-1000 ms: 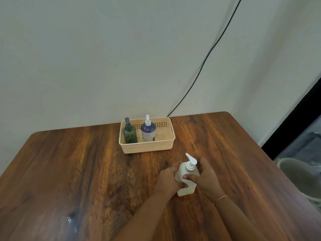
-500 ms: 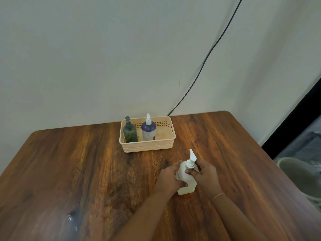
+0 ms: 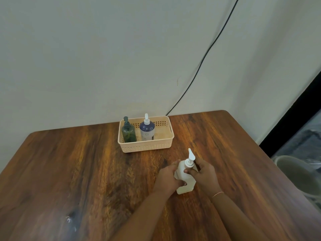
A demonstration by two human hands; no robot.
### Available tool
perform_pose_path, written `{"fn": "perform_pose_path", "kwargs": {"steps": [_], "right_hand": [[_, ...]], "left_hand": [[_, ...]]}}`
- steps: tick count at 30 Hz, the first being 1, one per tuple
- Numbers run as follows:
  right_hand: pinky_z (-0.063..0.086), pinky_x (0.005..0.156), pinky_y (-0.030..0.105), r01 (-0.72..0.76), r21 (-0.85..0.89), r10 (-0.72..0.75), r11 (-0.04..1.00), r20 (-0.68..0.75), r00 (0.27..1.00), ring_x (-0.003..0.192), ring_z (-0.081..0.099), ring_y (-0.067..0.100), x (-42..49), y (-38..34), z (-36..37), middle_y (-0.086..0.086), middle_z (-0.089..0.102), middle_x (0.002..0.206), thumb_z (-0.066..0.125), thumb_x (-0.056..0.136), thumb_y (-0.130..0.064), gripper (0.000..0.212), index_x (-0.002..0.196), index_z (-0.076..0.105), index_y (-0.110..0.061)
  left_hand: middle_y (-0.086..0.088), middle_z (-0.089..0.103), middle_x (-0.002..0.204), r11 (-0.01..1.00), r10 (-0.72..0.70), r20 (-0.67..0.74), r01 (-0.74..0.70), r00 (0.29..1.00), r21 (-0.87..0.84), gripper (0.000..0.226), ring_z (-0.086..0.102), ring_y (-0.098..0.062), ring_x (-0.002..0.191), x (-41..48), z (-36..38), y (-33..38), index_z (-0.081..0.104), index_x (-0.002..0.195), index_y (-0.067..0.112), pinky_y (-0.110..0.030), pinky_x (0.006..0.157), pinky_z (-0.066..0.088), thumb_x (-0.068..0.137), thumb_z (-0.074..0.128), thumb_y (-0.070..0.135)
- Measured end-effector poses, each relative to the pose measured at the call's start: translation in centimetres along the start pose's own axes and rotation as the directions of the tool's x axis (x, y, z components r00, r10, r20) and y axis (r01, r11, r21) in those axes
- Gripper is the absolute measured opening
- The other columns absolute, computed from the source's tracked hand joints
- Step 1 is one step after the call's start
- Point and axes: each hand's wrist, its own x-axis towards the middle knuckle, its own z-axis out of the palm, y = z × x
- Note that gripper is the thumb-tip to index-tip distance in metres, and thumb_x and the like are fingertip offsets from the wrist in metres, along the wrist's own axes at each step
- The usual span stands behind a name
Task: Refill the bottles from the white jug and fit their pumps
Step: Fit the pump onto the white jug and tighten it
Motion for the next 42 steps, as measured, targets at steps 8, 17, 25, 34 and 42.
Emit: {"fn": "perform_pose_path", "kwargs": {"steps": [8, 17, 25, 34, 42], "right_hand": [[0.048, 0.094, 0.033, -0.16, 0.167, 0.13, 0.973, 0.174, 0.976, 0.113, 0.051, 0.014, -1.5, 1.8, -0.9, -0.008, 0.051, 0.126, 0.083, 0.063, -0.018, 0.085, 0.135, 0.039, -0.016], [0.053, 0.069, 0.016, -0.255, 0.382, 0.213, 0.888, 0.15, 0.966, 0.091, 0.063, 0.008, -2.6, 3.9, 1.2, 0.003, 0.066, 0.099, 0.077, 0.063, 0.01, 0.047, 0.095, 0.056, -0.017], [0.055, 0.083, 0.035, -0.195, 0.31, 0.165, 0.931, 0.121, 0.979, 0.095, 0.064, 0.019, 4.3, 2.0, -0.1, 0.006, 0.067, 0.104, 0.078, 0.066, 0.001, 0.046, 0.106, 0.057, -0.01], [0.052, 0.09, 0.046, -0.146, 0.316, 0.125, 0.938, 0.085, 0.988, 0.103, 0.06, 0.029, 15.6, 1.7, -0.4, 0.017, 0.063, 0.112, 0.069, 0.07, 0.011, 0.05, 0.115, 0.054, -0.001], [0.051, 0.088, 0.053, -0.161, 0.298, 0.133, 0.941, 0.111, 0.985, 0.102, 0.061, 0.032, 20.2, 4.0, 1.1, 0.02, 0.064, 0.11, 0.07, 0.067, 0.011, 0.051, 0.115, 0.054, 0.001]], "left_hand": [[0.003, 0.04, 0.146, 0.998, -0.027, 0.06, 0.03, 0.998, -0.05, 0.111, 0.039, -0.02, 0.133, -0.9, 0.2, 0.1, 0.0, 0.146, 0.031, -0.03, 0.105, 0.037, 0.068, 0.079, 0.028], [-0.004, 0.064, 0.117, 0.98, -0.085, 0.018, 0.087, 0.996, -0.177, 0.046, 0.06, -0.018, 0.107, -1.8, 2.1, 0.2, 0.055, 0.119, 0.013, -0.032, 0.088, 0.053, 0.074, 0.066, 0.01], [-0.006, 0.061, 0.123, 0.973, -0.056, 0.018, 0.059, 0.998, -0.224, 0.057, 0.056, -0.022, 0.114, 5.6, 0.0, 2.6, 0.052, 0.125, 0.013, -0.039, 0.095, 0.05, 0.071, 0.066, 0.002], [-0.012, 0.06, 0.12, 0.984, -0.003, -0.028, -0.002, 1.0, -0.178, 0.065, 0.056, -0.027, 0.109, 16.3, -1.9, 5.5, 0.045, 0.131, 0.014, -0.036, 0.09, 0.05, 0.07, 0.062, -0.003], [-0.008, 0.062, 0.118, 0.982, -0.035, -0.033, 0.028, 0.999, -0.184, 0.065, 0.057, -0.025, 0.106, 20.9, -1.3, 3.9, 0.046, 0.128, 0.018, -0.036, 0.087, 0.052, 0.069, 0.064, -0.001]]}}
